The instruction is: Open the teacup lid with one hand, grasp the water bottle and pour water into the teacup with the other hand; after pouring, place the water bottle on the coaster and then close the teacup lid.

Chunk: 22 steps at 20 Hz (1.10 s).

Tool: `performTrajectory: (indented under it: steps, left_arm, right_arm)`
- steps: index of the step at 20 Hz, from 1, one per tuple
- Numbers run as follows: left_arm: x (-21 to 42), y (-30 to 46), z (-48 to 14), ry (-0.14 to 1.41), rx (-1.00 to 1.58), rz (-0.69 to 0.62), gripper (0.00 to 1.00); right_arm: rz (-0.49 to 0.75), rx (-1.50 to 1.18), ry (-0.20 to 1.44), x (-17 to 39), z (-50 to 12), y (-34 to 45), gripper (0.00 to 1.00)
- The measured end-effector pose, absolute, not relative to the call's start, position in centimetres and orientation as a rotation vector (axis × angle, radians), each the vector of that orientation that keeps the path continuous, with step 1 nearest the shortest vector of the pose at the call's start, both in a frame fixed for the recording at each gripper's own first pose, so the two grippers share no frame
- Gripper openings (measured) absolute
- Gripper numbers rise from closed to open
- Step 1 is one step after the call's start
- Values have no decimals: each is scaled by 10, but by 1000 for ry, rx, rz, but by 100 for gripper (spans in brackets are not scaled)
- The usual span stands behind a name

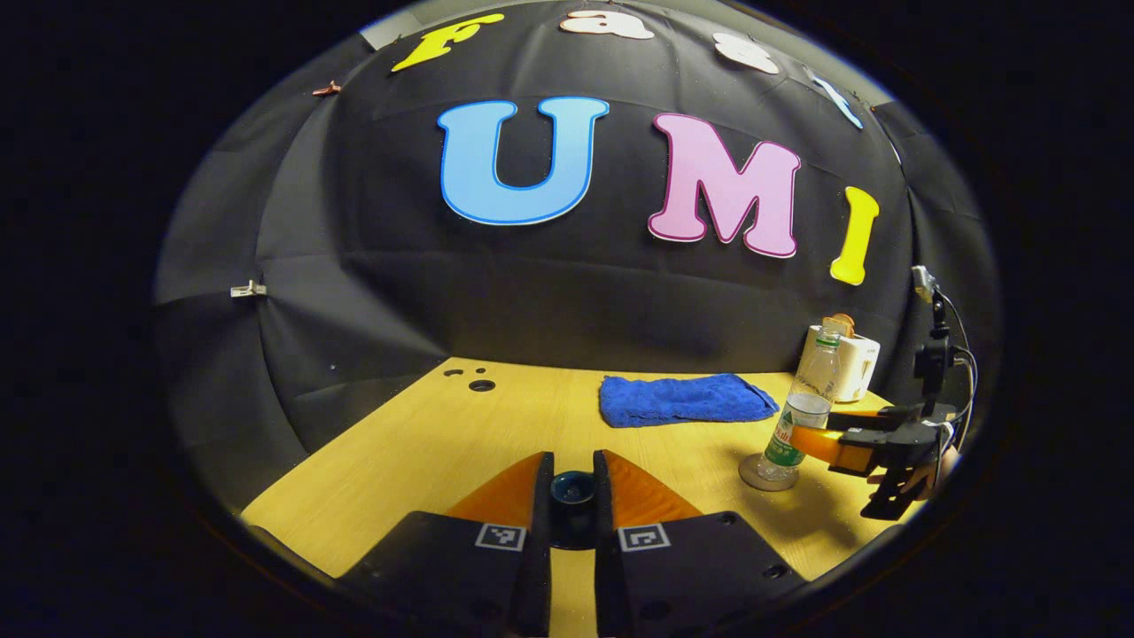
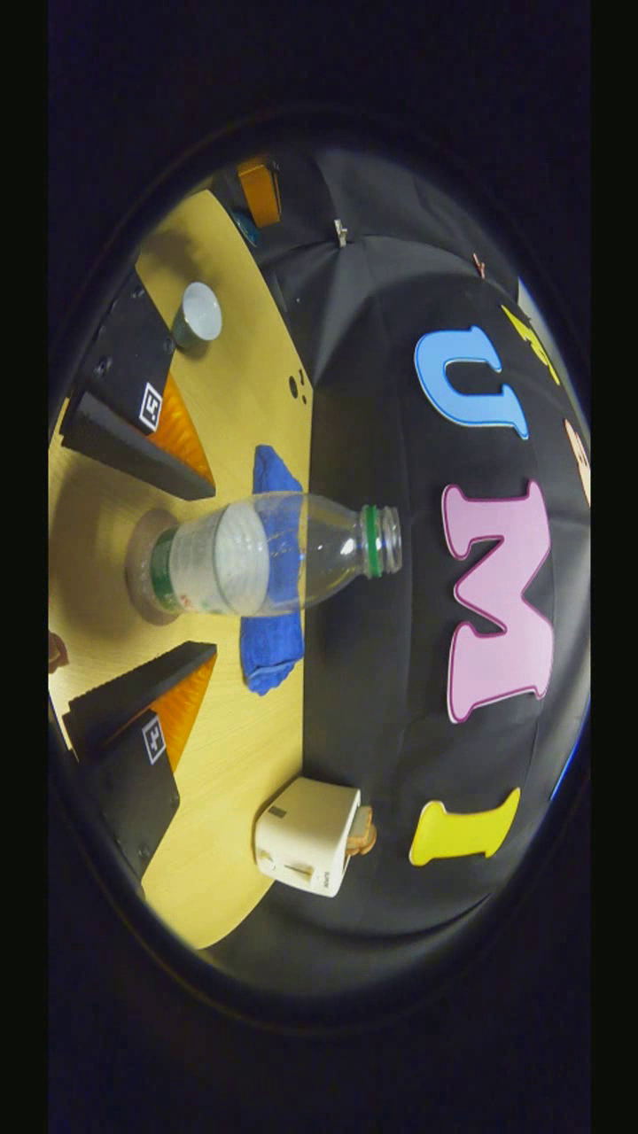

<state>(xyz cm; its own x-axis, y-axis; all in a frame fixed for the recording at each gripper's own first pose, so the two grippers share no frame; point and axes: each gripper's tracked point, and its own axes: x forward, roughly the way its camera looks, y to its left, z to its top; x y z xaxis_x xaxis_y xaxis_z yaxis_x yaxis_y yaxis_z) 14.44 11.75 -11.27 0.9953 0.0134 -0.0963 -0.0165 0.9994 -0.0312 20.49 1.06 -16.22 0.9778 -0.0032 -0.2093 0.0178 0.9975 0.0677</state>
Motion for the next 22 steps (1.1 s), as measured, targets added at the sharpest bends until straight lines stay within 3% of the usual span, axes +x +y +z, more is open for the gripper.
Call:
performTrajectory:
  steps: [1,2,9,10,22]
  left_arm:
    - [148,114,-112,90,-31,8,23]
    - [153,111,-115,87,-27,3,24]
    - [186,91,-145,83,28,-23,24]
    - [189,89,-153,89,44,-27,20]
    - [204,84,-191,133,27,-49,27]
  right_arm:
    - [-19,77,221,198,-165,6,94]
    - [-28,93,230,189,-168,2,99]
    - [-50,180,287,147,-170,-15,99]
    - [-52,169,288,143,-169,-17,99]
    - [-43,152,321,122,-171,-11,99]
